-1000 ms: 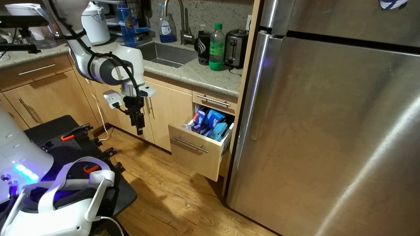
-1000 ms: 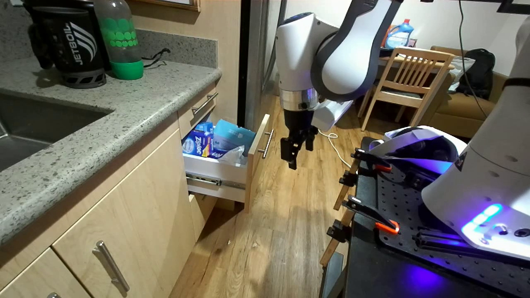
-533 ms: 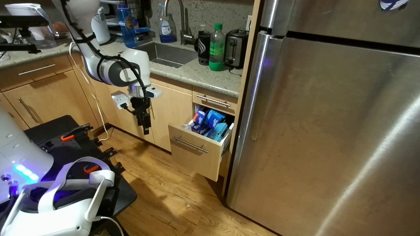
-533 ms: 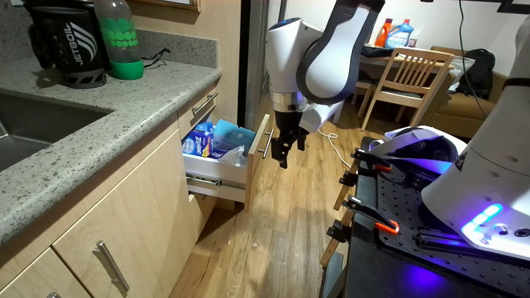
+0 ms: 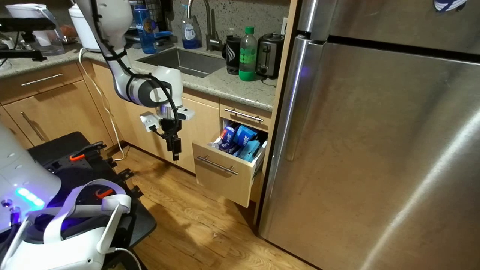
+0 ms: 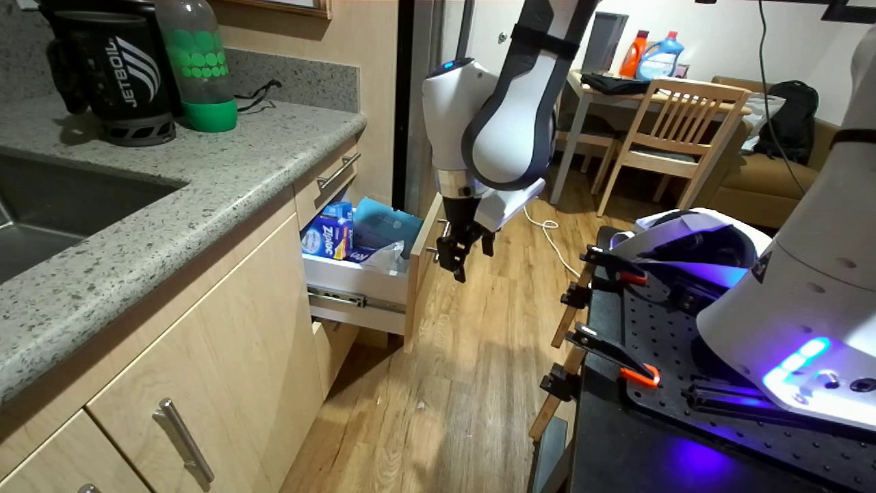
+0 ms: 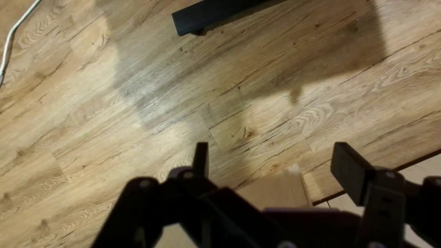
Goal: Close the second drawer
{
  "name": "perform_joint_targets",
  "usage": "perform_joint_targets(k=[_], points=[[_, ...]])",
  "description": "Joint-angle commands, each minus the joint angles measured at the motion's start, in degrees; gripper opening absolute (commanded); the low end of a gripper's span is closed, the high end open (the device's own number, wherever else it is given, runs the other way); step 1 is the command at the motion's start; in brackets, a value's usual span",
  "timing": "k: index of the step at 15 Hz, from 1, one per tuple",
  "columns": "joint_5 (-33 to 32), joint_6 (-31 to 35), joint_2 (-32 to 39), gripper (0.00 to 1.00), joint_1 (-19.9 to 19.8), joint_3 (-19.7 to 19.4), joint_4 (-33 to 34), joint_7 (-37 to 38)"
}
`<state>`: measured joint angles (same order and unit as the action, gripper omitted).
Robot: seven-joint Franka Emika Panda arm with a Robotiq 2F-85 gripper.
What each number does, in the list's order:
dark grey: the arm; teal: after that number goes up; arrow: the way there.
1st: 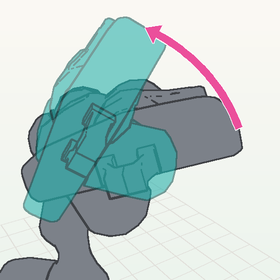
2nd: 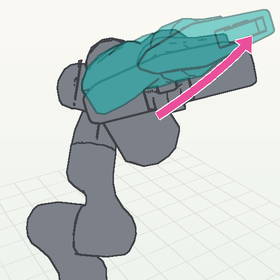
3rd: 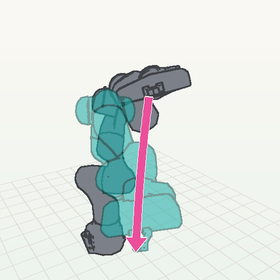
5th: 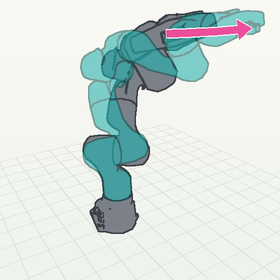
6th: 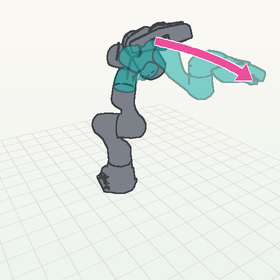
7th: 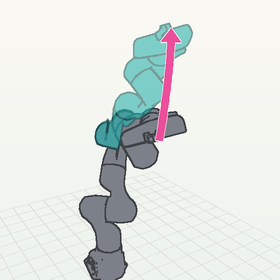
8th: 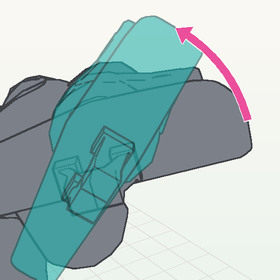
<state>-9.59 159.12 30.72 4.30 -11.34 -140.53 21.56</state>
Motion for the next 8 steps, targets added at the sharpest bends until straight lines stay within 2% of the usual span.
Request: perform_joint_targets(k=[1,6,8], points=[[2.08,0.82,2.86,0.6,0.65,-0.84,1.95,-1.03],[3.18,2.76,5.05,0.21,1.04,-1.39,2.89,-0.78],[3.1,5.63,6.16,0.06,2.12,-2.65,3.01,0.05]])
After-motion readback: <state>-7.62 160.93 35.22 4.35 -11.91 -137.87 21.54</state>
